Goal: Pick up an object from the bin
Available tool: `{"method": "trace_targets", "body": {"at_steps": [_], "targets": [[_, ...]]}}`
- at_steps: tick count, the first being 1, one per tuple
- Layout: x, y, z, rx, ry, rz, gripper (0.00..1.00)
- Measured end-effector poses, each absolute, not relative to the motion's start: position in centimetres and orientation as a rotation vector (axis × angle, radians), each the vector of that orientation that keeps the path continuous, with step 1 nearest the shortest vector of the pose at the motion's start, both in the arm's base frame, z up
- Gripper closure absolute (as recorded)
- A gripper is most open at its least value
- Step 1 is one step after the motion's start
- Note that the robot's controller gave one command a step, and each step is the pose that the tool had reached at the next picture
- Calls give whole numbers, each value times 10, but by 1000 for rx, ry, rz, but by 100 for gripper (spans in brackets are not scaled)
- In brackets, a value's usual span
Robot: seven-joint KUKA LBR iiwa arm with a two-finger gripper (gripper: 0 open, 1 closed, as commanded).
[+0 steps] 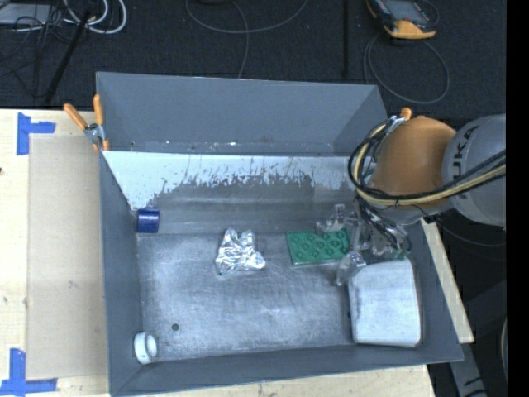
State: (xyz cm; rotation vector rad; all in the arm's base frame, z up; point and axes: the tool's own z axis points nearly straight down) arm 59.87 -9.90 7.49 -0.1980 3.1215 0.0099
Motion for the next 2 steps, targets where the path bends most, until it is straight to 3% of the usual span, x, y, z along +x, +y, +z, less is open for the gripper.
{"method": "trace_targets", "body": {"at_steps": [1, 2], "targets": [[602, -98, 79, -199, 3105, 2, 100], [608, -90, 212, -225, 3124, -2, 100]]}}
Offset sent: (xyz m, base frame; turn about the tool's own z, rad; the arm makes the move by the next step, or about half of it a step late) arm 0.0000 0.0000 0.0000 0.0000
